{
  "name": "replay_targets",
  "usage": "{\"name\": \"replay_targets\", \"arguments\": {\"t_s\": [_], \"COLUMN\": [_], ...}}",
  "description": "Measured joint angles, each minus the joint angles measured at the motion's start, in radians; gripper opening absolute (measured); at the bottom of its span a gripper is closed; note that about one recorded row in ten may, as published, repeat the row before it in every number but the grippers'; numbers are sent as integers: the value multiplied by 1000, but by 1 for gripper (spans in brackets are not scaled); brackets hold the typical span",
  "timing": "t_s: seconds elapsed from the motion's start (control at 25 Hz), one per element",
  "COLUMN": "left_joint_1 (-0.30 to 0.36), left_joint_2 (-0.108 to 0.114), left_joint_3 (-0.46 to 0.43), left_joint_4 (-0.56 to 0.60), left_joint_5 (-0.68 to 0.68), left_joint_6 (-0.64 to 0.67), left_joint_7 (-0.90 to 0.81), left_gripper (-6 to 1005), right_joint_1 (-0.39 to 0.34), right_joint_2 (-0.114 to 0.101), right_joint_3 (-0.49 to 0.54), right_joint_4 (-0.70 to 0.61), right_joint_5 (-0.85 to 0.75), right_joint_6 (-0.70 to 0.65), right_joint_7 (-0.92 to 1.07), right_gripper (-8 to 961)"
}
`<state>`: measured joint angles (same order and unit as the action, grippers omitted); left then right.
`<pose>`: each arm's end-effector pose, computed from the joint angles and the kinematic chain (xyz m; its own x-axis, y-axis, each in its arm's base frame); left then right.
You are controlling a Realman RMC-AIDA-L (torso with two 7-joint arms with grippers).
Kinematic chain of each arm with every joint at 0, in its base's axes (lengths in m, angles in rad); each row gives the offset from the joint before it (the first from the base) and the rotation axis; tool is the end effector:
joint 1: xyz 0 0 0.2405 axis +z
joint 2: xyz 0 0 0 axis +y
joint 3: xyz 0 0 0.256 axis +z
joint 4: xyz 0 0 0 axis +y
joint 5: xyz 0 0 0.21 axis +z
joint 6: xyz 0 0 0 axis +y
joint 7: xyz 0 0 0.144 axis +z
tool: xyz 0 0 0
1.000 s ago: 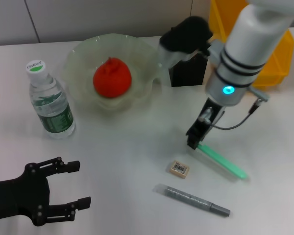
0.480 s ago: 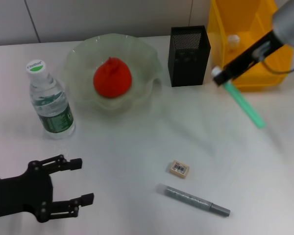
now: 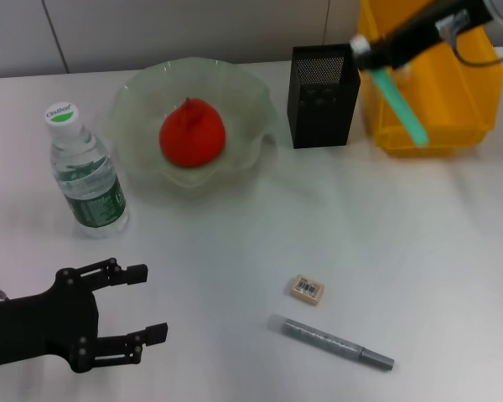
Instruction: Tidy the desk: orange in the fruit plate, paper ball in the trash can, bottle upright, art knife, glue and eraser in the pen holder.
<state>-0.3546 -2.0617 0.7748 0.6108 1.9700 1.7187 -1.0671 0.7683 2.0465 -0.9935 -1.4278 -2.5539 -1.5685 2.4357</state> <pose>-0.2973 0.2570 -0.0094 0.8426 0.2032 0.4987 0.2887 -0.9522 -0.0998 0.1294 0.4083 0.0885 0.8362 -0.5386 -0.1030 -0.5065 -0.6865 -0.5218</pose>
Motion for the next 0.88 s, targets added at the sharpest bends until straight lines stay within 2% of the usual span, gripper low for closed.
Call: {"name": "replay_targets", "arguments": {"t_s": [0.16,0.2,0.24,0.36,0.4,0.44,0.52,0.56,0.6,0.64,0.8,0.88], "left_joint_1": [-3,-4,-4,-4,-4,-4,-5,-5,-6,-6,-11,-13], "left_joint_2": [0,0,0,1,1,1,1,1,1,1,0,0], "left_joint_3": [0,0,0,-1,-1,-1,-2,-2,-2,-2,-2,-2], "left_joint_4": [0,0,1,1,0,0,0,0,0,0,0,0], "left_joint_5": [-1,-1,-1,-1,-2,-2,-2,-2,-2,-2,-2,-2], "left_joint_6": [0,0,0,-3,-5,-5,-6,-6,-6,-6,-5,-5], "left_joint_7": [-2,-4,-5,-6,-7,-7,-11,-11,-19,-19,-39,-42], "left_gripper": [835,835,835,834,834,834,834,834,834,834,835,835], "right_joint_1": [-15,-22,-22,-37,-50,-50,-71,-71,-78,-78,-61,-58], "right_joint_2": [-4,-5,-5,-9,-13,-13,-24,-24,-35,-35,-65,-69], "right_joint_3": [93,145,145,214,243,243,263,263,264,264,271,272], "right_joint_4": [26,46,46,93,142,142,234,234,311,311,518,551], "right_joint_5": [157,220,220,318,397,397,528,528,601,601,697,712], "right_joint_6": [76,117,117,179,217,217,258,258,285,285,320,323], "right_joint_7": [-152,-229,-229,-363,-458,-458,-611,-611,-700,-700,-875,-913], "right_gripper": [198,199,200,202,203,203,205,206,206,207,210,211]}}
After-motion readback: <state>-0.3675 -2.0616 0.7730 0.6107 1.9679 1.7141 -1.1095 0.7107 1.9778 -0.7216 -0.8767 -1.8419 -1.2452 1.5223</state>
